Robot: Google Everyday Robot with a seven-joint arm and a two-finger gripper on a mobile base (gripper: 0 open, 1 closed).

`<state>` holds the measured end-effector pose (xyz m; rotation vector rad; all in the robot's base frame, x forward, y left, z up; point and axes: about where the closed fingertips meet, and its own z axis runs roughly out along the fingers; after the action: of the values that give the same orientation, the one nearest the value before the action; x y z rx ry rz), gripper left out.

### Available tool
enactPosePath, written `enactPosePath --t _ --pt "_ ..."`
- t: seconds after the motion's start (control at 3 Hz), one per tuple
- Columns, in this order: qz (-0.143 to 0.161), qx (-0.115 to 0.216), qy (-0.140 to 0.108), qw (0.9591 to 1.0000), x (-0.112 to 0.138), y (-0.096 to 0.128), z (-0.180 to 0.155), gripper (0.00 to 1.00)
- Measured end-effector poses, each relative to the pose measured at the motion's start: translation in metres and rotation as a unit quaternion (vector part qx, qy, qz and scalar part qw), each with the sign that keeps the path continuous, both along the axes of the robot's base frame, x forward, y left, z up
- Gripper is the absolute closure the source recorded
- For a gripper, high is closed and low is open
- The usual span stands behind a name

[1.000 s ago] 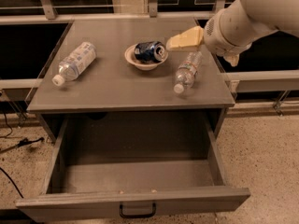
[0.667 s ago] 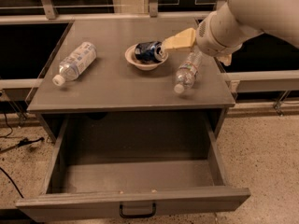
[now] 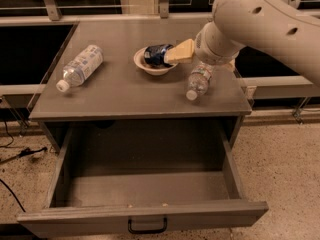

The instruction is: Place water bottle into top drawer

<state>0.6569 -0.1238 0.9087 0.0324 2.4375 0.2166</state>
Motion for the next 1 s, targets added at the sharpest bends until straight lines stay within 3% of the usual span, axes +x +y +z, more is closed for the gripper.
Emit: enactPosePath --t 1.0 --pt "-0.013 -0.048 0.015 0.9987 0.022 0.002 -0.038 0.0"
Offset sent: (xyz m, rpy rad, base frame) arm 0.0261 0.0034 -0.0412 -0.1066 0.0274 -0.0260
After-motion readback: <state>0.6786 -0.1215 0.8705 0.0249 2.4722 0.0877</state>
